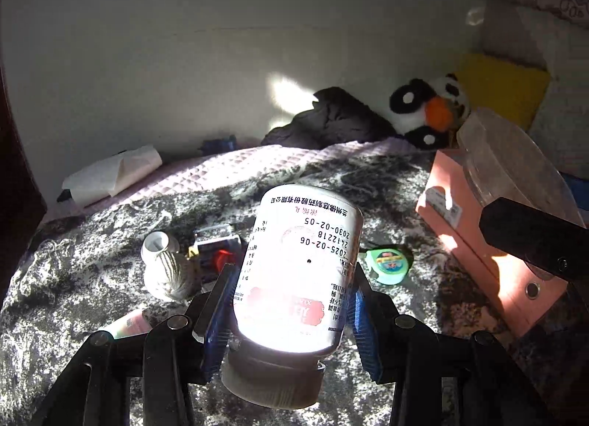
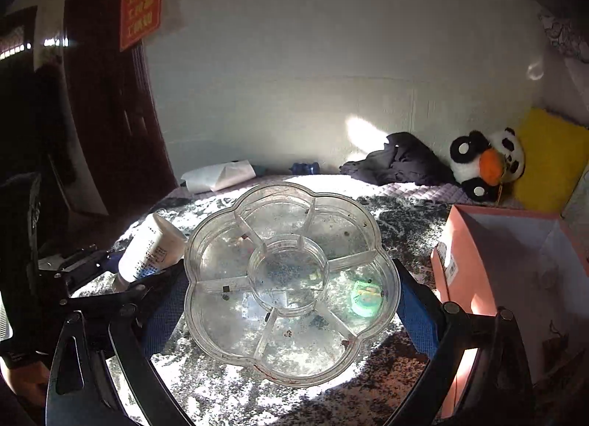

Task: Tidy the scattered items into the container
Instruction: 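Carry the pill bottle and flower tray into the pink box and release both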

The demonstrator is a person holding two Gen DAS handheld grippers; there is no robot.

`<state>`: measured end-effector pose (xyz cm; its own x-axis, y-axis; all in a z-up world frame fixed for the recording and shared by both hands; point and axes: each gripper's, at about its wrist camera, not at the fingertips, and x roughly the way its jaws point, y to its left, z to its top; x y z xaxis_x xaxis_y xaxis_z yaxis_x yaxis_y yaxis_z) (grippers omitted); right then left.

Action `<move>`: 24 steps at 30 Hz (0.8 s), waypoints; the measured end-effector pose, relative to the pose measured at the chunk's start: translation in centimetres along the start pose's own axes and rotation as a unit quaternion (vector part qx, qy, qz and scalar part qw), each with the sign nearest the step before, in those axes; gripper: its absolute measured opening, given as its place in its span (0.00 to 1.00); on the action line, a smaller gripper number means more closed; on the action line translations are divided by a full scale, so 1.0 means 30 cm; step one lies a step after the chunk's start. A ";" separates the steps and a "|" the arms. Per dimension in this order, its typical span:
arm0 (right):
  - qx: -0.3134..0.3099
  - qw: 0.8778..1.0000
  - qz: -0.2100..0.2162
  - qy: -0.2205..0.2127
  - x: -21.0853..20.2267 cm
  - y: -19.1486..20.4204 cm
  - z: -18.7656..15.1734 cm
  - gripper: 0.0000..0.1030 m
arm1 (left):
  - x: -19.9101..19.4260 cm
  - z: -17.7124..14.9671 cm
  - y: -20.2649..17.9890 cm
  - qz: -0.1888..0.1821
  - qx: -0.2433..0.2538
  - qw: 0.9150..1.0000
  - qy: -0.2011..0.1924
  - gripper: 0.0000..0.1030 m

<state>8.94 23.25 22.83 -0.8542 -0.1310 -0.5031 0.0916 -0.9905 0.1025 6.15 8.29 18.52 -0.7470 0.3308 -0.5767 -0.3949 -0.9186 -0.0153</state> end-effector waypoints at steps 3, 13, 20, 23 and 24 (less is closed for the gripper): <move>0.014 1.000 -0.020 -0.016 -0.076 -0.081 0.012 0.98 | 0.020 0.033 -0.114 -0.024 0.010 1.000 -0.001 0.47; 0.071 0.987 -0.138 -0.044 -0.257 -0.488 -0.001 0.99 | 0.136 0.153 -0.555 -0.094 0.068 0.993 0.005 0.47; 0.119 0.968 -0.219 -0.035 -0.294 -0.808 -0.053 0.99 | 0.256 0.213 -0.814 -0.127 0.099 0.987 0.023 0.47; 0.138 0.960 -0.241 -0.025 -0.295 -0.919 -0.076 0.99 | 0.310 0.227 -0.906 -0.136 0.112 0.984 0.030 0.47; 0.145 0.959 -0.243 -0.023 -0.294 -0.951 -0.081 0.99 | 0.329 0.230 -0.934 -0.137 0.118 0.983 0.033 0.47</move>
<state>15.11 52.57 22.26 -0.7818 0.3518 -0.5149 -0.4639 -0.8798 0.1033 6.16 38.80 18.90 -0.5620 0.5376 -0.6286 -0.6952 -0.7187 0.0070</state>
